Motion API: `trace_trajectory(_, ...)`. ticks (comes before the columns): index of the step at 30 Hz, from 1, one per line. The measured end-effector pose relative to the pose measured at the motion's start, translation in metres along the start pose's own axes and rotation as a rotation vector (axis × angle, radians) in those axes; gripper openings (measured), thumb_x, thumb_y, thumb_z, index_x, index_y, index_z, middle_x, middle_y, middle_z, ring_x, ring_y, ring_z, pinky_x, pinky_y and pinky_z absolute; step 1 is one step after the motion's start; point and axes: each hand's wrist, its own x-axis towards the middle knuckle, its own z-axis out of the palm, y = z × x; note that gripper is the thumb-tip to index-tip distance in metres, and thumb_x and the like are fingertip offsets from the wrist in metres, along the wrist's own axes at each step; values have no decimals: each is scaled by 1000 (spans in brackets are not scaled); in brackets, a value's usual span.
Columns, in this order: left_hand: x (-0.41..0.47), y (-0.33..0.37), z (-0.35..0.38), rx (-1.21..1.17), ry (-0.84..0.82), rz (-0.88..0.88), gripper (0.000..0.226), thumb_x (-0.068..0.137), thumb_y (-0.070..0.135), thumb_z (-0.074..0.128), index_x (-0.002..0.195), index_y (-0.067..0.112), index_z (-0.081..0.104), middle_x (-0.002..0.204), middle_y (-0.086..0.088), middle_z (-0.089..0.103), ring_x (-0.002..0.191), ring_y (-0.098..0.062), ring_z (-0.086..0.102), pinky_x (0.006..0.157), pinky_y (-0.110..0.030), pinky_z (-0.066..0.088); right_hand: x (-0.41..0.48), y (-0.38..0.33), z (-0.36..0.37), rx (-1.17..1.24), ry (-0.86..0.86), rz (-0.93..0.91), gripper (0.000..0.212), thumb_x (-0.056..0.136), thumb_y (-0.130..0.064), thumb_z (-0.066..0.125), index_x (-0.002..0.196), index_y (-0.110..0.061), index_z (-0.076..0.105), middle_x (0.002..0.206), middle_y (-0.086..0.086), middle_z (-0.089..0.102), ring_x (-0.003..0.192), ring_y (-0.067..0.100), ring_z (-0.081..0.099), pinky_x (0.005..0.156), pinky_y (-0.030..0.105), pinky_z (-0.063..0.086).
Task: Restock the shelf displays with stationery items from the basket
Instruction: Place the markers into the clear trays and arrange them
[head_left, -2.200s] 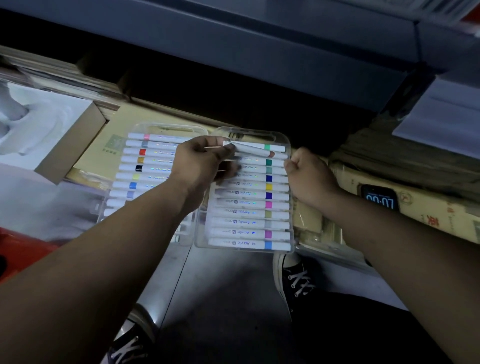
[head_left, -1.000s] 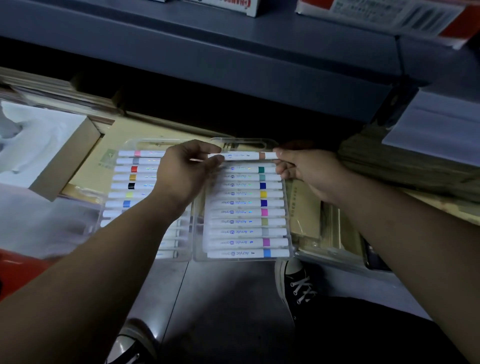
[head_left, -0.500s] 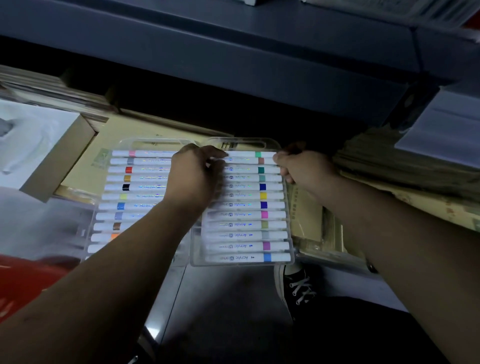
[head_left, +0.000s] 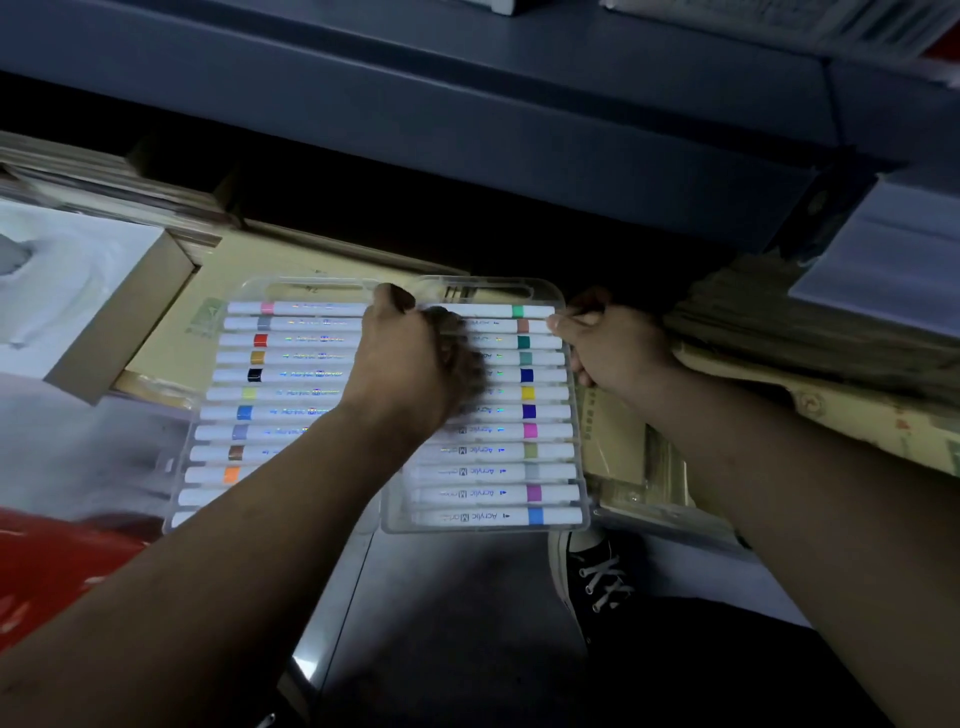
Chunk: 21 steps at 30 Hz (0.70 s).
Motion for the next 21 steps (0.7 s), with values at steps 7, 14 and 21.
trace_trajectory(7, 8, -6, 0, -202, 110, -170, 29, 93, 7, 58, 118, 16, 70, 98, -2, 74, 68, 7, 67, 60, -4, 46, 3, 2, 8, -182, 17, -41, 30, 101, -39, 55, 112, -13, 66, 103, 8, 72, 87, 33, 70, 84, 45, 59)
trace_trajectory(14, 13, -1, -2, -229, 135, -233, 31, 92, 10, 60, 122, 15, 68, 108, -3, 73, 74, 0, 65, 54, 7, 33, 5, 0, 9, -191, 7, -21, 28, 101, -36, 53, 116, -14, 62, 105, 8, 71, 89, 34, 69, 83, 48, 59)
trace_trajectory(21, 12, 14, 6, -36, -16, -168, 39, 85, 19, 68, 124, 15, 64, 106, -13, 71, 101, -31, 64, 95, -28, 45, 2, -1, 9, -180, 0, -20, 31, 102, -37, 53, 119, -14, 65, 107, 11, 71, 97, 33, 68, 88, 47, 57)
